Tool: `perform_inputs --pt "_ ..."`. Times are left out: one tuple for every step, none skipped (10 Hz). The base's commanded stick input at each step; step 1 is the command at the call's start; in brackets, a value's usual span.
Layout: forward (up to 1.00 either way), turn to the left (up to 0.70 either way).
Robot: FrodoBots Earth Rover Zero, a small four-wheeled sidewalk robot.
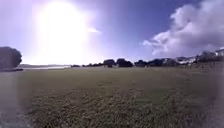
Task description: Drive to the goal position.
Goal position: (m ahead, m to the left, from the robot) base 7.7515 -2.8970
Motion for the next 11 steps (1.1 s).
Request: perform_inputs --pt "0.7 0.0" --pt "0.7 0.0" --pt "0.7 0.0" --pt "0.7 0.0" --pt "0.7 0.0" --pt "0.7 0.0" --pt "0.7 0.0" --pt "0.7 0.0" --pt "0.7 0.0" --pt "0.7 0.0" --pt "0.7 0.0"
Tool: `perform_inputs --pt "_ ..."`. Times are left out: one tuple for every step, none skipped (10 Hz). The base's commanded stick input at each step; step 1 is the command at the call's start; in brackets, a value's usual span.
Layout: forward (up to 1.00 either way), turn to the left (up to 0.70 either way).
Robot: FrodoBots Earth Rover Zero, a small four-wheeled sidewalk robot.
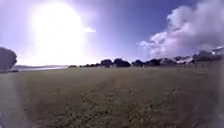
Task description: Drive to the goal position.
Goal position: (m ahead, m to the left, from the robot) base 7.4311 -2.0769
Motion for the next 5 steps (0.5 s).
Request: perform_inputs --pt "0.7 0.0" --pt "0.7 0.0" --pt "0.7 0.0" --pt "0.7 0.0" --pt "0.7 0.0"
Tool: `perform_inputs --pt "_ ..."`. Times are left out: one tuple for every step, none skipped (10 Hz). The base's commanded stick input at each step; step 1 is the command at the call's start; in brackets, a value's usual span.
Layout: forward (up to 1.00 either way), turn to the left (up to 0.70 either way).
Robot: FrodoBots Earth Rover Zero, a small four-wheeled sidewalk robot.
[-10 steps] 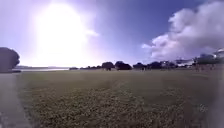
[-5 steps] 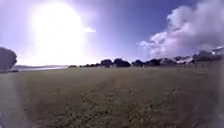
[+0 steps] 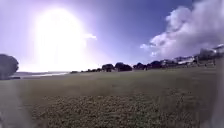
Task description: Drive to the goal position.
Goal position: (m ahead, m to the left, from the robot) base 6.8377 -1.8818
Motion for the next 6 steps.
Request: perform_inputs --pt "0.7 0.0" --pt "0.7 0.0" --pt "0.7 0.0" --pt "0.7 0.0" --pt "0.7 0.0" --pt "0.7 0.0"
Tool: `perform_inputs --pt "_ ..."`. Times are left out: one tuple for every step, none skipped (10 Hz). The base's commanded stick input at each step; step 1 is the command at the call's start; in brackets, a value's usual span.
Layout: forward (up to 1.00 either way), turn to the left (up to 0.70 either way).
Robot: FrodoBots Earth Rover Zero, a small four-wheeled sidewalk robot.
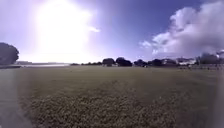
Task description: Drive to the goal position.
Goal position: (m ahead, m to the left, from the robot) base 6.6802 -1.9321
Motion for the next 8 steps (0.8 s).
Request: perform_inputs --pt "0.7 0.0" --pt "0.7 0.01" --pt "0.7 0.0" --pt "0.7 0.0" --pt "0.7 0.0" --pt "0.7 0.0" --pt "0.7 0.0" --pt "0.7 0.0"
